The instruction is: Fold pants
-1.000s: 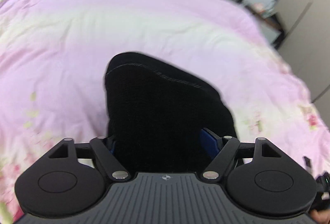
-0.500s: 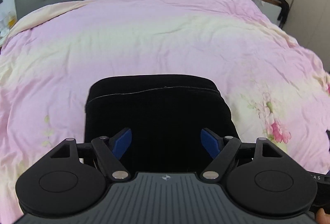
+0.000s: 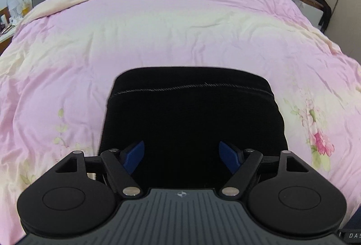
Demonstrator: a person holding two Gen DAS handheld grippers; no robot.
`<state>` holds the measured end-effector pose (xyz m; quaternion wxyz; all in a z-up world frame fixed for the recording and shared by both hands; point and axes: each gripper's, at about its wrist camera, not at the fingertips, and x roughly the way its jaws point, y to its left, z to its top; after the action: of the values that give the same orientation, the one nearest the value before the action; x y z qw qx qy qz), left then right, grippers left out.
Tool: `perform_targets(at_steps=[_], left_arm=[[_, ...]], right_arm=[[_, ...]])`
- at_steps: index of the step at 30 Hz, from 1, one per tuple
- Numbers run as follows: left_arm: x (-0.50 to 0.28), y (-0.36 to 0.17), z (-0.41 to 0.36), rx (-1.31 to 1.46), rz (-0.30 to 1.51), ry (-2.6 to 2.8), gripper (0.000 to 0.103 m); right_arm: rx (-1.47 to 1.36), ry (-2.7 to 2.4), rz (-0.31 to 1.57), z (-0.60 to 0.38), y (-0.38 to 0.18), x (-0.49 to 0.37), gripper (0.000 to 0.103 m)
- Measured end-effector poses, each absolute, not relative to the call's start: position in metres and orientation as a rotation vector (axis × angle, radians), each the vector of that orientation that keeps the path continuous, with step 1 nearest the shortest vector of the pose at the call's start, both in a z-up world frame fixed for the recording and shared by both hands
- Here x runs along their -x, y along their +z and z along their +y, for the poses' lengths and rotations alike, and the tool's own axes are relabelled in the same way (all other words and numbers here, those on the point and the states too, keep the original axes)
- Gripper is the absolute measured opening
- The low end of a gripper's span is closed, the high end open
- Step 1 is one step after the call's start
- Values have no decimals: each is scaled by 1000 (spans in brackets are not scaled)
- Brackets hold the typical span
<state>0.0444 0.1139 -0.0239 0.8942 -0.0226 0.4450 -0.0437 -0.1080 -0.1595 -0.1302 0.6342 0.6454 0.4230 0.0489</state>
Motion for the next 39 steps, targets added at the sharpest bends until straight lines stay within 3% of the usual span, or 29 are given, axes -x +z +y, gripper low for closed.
perform_targets(at_steps=[6, 9, 10, 11, 14, 18, 24, 33, 36, 39], left_arm=[[-46, -21, 164, 165, 907, 16, 89], [-46, -23, 184, 230, 914, 25, 89], [-46, -23, 191, 253, 918, 17, 89], [-46, -23, 196, 267, 923, 8, 89], [-46, -20, 202, 269, 916, -11, 91], [-48, -22, 205, 274, 925, -59, 91], [-50, -32, 206, 296, 959, -154, 91], [-60, -68, 197, 313, 1076, -292, 92], [-68, -86, 197, 333, 1124, -325, 100], [-77, -105, 211, 474, 1149, -369, 103]], right_arm=[[-1467, 110, 1066, -150, -141, 98, 0], [-1294, 155, 1115, -147, -127, 86, 14], [-1233, 169, 1097, -149, -119, 83, 28], [-1163, 188, 1077, -151, -109, 79, 34], [-982, 258, 1010, -161, -83, 60, 42], [-655, 319, 990, -168, -56, 16, 60], [-291, 310, 974, -163, -39, -30, 64], [-293, 395, 1014, -153, -53, -69, 70], [-338, 412, 1019, -153, -61, -79, 78], [-357, 455, 1041, -151, -67, -89, 79]])
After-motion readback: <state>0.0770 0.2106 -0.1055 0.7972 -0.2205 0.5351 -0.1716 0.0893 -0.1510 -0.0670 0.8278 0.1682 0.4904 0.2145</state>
